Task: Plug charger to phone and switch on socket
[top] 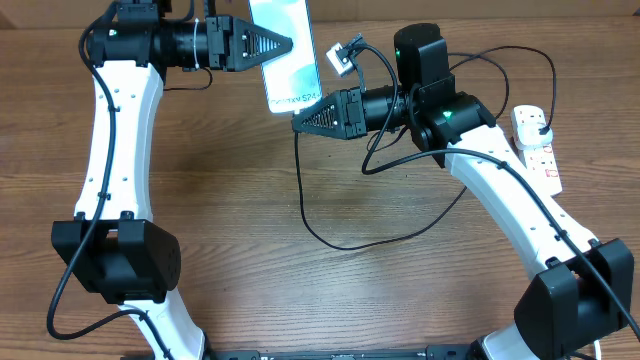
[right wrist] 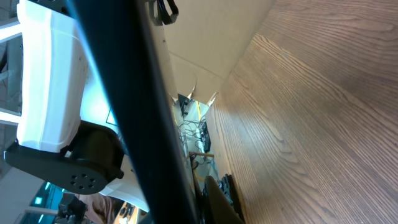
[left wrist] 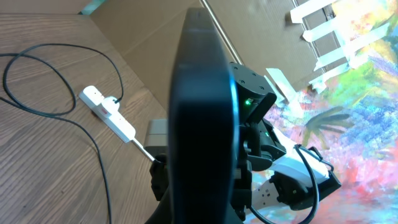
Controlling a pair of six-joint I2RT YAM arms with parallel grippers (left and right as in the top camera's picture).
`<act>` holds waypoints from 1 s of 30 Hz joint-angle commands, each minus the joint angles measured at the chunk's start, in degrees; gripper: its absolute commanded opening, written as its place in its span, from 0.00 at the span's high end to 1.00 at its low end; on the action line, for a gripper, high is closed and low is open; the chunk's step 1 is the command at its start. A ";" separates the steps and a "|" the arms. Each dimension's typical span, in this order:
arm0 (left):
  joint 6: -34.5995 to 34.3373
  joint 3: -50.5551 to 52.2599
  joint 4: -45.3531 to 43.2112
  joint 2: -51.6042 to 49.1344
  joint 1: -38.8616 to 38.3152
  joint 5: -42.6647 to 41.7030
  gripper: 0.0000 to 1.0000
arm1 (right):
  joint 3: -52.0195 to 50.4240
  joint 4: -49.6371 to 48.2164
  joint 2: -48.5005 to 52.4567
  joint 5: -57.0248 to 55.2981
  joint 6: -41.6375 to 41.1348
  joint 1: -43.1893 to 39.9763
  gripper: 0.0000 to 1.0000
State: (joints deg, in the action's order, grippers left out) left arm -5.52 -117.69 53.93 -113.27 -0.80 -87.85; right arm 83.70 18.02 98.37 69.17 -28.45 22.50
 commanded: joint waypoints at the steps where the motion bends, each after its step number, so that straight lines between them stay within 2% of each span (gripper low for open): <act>1: 1.29 -0.55 -0.20 0.44 -0.79 -2.84 0.96 | 1.14 -0.42 -1.22 -0.04 -0.11 -0.52 0.91; 9: 1.27 -0.55 -0.24 0.44 -0.70 -2.36 0.96 | 1.14 0.39 -1.22 -0.04 -0.33 -0.52 0.91; 12: -2.75 -0.55 -0.15 0.44 0.59 8.74 0.96 | 1.14 6.03 -1.22 -3.45 -0.24 -0.37 0.96; 16: -8.26 -0.55 2.69 0.44 2.38 28.57 0.96 | 1.11 16.20 -1.18 -13.51 3.43 0.85 0.96; 18: -9.42 -0.55 6.03 0.44 2.95 38.21 0.96 | 1.07 23.30 -1.16 -20.96 5.33 2.12 0.96; 21: -9.97 -0.55 9.77 0.44 3.15 48.33 0.96 | 0.55 29.68 -0.98 -29.59 6.01 3.98 0.96; 23: -9.94 -0.55 12.66 0.44 3.13 54.80 0.96 | -1.33 34.51 -0.35 -40.48 5.95 6.73 0.96; 26: -9.94 -0.55 14.38 0.44 3.13 58.01 0.96 | -4.61 34.42 0.92 -45.79 4.15 9.20 0.96; 30: -9.94 -0.55 14.67 0.44 3.13 59.65 0.96 | -8.13 30.29 4.98 -46.23 -0.26 11.56 0.96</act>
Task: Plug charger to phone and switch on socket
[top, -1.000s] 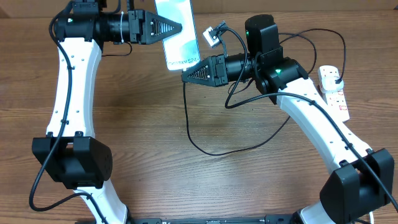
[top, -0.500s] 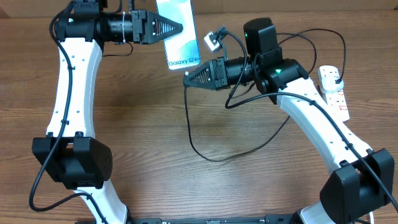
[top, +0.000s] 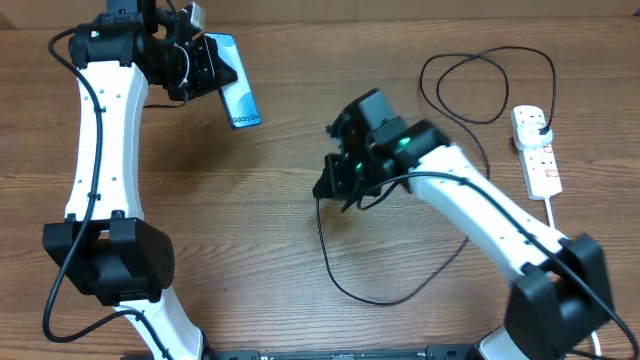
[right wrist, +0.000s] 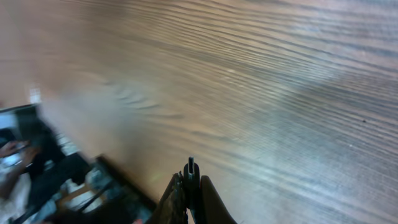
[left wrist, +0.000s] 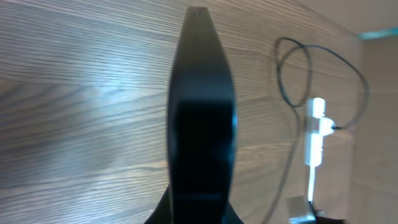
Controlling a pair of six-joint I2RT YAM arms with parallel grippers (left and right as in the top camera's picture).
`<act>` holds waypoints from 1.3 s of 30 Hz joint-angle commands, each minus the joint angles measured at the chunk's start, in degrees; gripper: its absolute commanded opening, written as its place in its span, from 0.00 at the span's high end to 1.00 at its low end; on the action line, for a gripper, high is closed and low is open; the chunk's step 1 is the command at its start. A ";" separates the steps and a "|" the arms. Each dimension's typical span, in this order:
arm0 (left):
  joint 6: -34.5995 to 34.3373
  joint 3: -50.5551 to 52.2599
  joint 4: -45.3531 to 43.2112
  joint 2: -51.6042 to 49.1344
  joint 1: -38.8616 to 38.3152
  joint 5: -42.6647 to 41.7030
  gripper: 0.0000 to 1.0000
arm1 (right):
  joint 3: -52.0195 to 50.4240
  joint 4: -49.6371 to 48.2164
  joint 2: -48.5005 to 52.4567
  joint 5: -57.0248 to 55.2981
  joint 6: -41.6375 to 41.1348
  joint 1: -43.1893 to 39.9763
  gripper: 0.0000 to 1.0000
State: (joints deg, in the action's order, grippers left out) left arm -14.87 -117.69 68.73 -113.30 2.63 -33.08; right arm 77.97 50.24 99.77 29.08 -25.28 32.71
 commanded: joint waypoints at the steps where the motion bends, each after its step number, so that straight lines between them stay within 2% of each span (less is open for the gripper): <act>1: -0.59 -0.55 -0.13 0.46 -0.31 5.03 0.96 | -2.75 -2.51 4.92 -6.16 -4.17 1.81 0.96; 6: -0.33 -0.55 0.46 0.46 -0.31 5.60 0.96 | -2.89 -2.64 11.80 -6.64 -6.54 3.48 0.96; 7: -0.35 -0.55 0.52 0.46 -0.31 5.70 0.96 | -2.91 -2.67 12.92 -7.10 -7.19 3.56 0.93; 9: -0.35 -0.55 0.66 0.46 -0.31 5.97 0.96 | -2.89 -2.58 14.95 -8.94 -9.33 3.61 0.79; 12: -0.35 -0.55 0.70 0.46 -0.31 6.08 0.96 | -2.89 -2.99 16.48 -8.92 -9.46 3.61 0.65; 14: -0.35 -0.55 0.68 0.46 -0.31 6.08 0.96 | -2.89 -3.43 16.63 -8.94 -9.44 3.61 0.40; 16: -0.35 -0.55 0.68 0.46 -0.31 6.08 0.96 | -2.54 -3.30 16.63 -8.94 -9.44 3.61 0.27; 20: -0.35 -0.55 0.68 0.46 -0.31 6.08 0.96 | -0.98 -1.88 16.63 -10.47 -9.44 3.61 0.27; 25: -0.37 -0.55 0.68 0.46 -0.37 6.08 0.96 | 3.48 7.43 16.63 -22.75 -9.46 3.61 0.23; 28: -0.37 -0.55 0.68 0.46 -0.37 6.05 0.96 | 4.96 11.06 16.63 -26.10 -9.40 3.61 0.13; 31: -0.37 -0.55 0.81 0.46 -0.42 6.03 0.96 | 4.83 11.80 16.63 -23.69 -9.18 3.74 0.07; 36: -0.37 -0.55 1.36 0.46 -0.39 6.05 0.96 | 4.81 8.57 16.63 -18.43 -8.85 5.55 0.09; 39: -0.35 -0.55 1.46 0.46 -0.39 6.05 0.96 | 4.48 8.41 16.65 -23.17 -11.45 7.37 0.19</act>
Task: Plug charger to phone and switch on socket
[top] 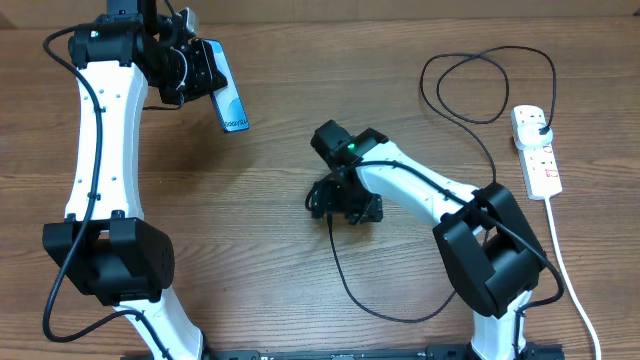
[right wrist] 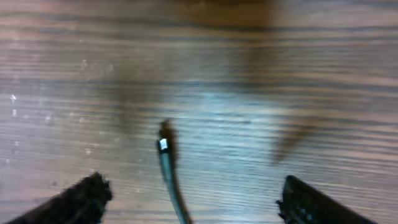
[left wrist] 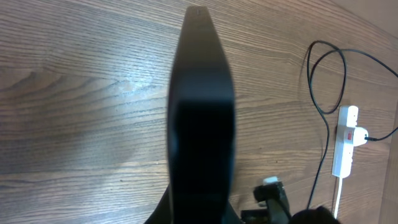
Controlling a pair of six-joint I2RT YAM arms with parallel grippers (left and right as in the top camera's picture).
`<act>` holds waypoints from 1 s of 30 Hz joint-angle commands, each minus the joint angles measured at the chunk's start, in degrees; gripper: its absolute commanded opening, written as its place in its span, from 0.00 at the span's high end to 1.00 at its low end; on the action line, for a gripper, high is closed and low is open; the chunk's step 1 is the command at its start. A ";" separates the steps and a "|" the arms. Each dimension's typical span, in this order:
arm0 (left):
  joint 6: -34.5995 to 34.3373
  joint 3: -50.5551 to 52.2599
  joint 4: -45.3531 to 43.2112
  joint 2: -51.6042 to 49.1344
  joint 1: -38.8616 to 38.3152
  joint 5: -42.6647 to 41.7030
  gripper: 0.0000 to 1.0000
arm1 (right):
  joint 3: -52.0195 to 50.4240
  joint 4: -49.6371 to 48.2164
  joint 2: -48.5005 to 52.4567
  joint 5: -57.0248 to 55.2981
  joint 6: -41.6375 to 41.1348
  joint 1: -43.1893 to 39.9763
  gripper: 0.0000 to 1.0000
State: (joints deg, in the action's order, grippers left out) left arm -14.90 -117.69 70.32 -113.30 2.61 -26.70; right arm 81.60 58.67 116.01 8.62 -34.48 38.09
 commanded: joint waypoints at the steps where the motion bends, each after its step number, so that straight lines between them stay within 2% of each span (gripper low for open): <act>1: -0.33 -0.55 -0.09 0.46 -0.37 -0.33 0.96 | 0.52 0.00 0.42 -4.31 -3.34 2.45 0.23; 10: -0.35 -0.55 -0.07 0.46 -0.37 -0.33 0.96 | -0.66 -1.73 2.56 -5.27 -6.05 4.81 0.55; 16: -0.33 -0.55 0.15 0.46 -0.37 -0.33 0.96 | -0.66 -1.79 3.78 -5.55 -6.67 5.90 0.57; 19: -0.31 -0.55 0.17 0.46 -0.37 -0.33 0.96 | -0.66 -1.33 3.78 -4.90 -7.78 5.92 0.68; 30: -0.33 -0.55 0.15 0.46 -0.37 -0.33 0.96 | -0.66 -1.55 3.78 -4.59 -7.74 6.12 0.87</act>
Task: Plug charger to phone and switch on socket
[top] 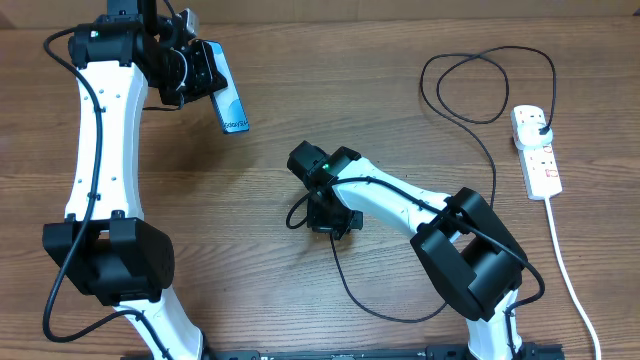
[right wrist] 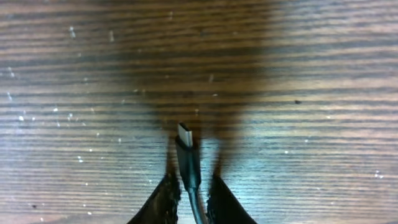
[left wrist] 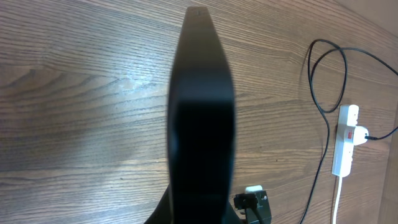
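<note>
My left gripper is raised at the back left and shut on the phone, which tilts with its screen showing. In the left wrist view the phone's dark edge fills the middle. My right gripper points straight down at the middle of the table. Its fingers are closed in on either side of the black charger cable just behind the USB plug, which lies on the wood. The white socket strip lies at the right edge with the charger's plug in it.
The black cable loops at the back right and curves across the near table. The strip's white lead runs toward the front right corner. The strip also shows in the left wrist view.
My right gripper has shifted a little left and down onto the plug end, and its fingers have gone from wide open to closed around the cable. The left arm and phone have not moved.
First both grippers met at the back, the left holding the phone, the right holding the plug at its lower end. Then the phone was at the far left and the right gripper held the plug low over the table. Then the plug lay loose under open fingers; now they grip it.
</note>
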Controlling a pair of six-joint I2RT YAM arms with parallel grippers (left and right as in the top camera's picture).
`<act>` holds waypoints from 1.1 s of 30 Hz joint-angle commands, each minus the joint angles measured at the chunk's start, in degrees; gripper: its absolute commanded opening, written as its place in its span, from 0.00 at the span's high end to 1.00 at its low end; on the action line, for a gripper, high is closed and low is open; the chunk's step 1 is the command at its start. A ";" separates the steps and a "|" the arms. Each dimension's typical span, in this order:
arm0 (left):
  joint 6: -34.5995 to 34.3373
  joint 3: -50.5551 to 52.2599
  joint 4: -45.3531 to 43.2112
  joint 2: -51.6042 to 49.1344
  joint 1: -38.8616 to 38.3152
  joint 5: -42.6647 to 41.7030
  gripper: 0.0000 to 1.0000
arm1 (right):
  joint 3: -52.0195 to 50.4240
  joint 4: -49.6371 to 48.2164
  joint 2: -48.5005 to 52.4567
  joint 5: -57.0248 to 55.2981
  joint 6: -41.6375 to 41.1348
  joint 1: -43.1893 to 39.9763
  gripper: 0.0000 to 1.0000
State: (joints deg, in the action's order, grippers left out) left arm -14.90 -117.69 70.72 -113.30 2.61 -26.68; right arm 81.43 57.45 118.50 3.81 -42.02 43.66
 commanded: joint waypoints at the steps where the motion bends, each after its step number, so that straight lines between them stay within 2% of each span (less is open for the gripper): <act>1: -0.33 -0.55 -0.24 0.46 -0.37 -0.35 0.96 | -0.46 -0.35 1.29 0.33 -0.15 0.55 0.88; 4: -0.33 -0.55 -0.24 0.46 -0.37 -0.42 0.96 | -0.33 -0.37 1.27 0.50 -0.15 0.39 0.96; 6: 0.31 -0.55 -0.35 0.46 -0.37 -1.81 0.96 | 0.31 -0.37 1.25 1.86 0.24 0.02 0.96; 8: 3.15 -0.55 -1.01 0.46 -0.37 -6.86 0.96 | 1.53 -0.35 1.07 4.26 1.99 -0.48 0.96; 15: 12.85 -0.55 -3.82 0.46 0.24 -33.79 0.96 | 7.67 2.91 -4.66 11.13 12.57 -5.79 0.96; 16: 16.87 -0.55 -3.93 0.46 0.46 -42.75 0.96 | 8.76 2.73 -8.00 15.13 16.94 -7.82 0.96; 19: 20.39 -0.55 -3.96 0.46 0.74 -52.09 0.96 | 9.09 1.14 -13.99 23.17 22.34 -10.99 0.96; 23: 22.69 -0.55 -3.93 0.46 0.74 -59.36 0.96 | 9.07 -0.83 -20.65 34.67 28.57 -15.06 0.96; 26: 23.85 -0.55 -3.93 0.46 0.68 -63.19 0.96 | 9.07 -1.62 -23.56 39.17 28.85 -16.50 0.96; 33: 23.87 -0.55 -3.89 0.46 -0.52 -64.00 0.96 | 9.07 -5.29 -25.16 48.04 29.07 -16.68 0.96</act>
State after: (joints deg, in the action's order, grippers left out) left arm 6.87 -117.69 67.09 -113.30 2.72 -85.52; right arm 90.00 53.58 93.36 45.08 -14.50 27.03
